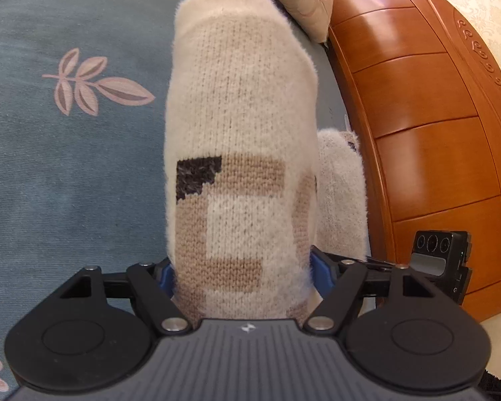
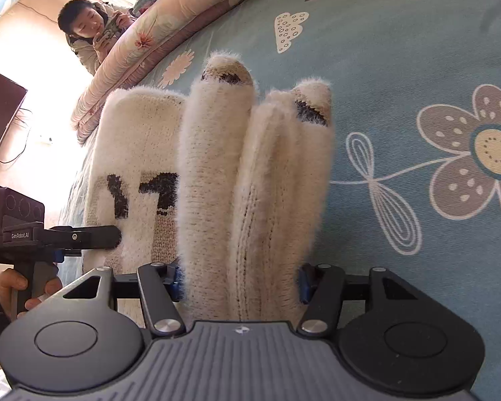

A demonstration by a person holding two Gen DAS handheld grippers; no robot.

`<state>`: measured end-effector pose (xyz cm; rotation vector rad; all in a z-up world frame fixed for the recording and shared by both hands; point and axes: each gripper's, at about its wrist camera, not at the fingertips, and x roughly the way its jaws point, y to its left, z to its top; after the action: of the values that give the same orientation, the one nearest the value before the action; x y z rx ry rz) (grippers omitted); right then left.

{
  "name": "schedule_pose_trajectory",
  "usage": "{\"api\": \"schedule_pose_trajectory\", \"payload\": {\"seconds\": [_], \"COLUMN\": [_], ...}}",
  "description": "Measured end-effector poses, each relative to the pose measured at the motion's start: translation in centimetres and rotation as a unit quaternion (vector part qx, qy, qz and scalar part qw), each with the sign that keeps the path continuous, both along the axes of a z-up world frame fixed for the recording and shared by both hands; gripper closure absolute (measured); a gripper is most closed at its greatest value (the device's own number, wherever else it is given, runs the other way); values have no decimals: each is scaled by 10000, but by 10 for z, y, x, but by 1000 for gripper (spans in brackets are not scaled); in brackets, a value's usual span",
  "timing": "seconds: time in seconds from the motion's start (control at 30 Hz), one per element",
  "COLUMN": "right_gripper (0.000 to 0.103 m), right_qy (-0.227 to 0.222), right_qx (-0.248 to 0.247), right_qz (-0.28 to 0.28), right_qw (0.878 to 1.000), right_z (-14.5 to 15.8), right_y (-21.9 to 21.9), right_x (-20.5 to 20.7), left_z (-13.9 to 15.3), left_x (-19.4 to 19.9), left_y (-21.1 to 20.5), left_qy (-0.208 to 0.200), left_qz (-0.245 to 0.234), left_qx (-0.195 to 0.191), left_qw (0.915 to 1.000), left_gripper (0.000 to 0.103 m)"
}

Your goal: Fold clothes

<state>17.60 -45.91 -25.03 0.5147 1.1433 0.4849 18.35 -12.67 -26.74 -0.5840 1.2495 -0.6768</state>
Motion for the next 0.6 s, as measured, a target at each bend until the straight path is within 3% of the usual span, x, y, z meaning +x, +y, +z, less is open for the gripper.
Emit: {"api": "schedule_pose_trajectory", "payload": {"seconds": [0.27, 0.6], "right_gripper": [40, 40], "right_qy": [199, 566], "right_qx": [-614, -1209], "right_qz": [-334, -351], "right_qw": [9974, 9904], "right_z": [14, 5], "right_y": [-89, -180], "right_x": [-55, -97], "left_z": [-24, -50], "left_x": [-21, -45], "left_y": [-95, -204], "left_qy": [180, 204], "left_qz": [-669, -1286], "left_qx": [-415, -445], "left_qw": [9967, 9905], "left_gripper": [29, 29]}}
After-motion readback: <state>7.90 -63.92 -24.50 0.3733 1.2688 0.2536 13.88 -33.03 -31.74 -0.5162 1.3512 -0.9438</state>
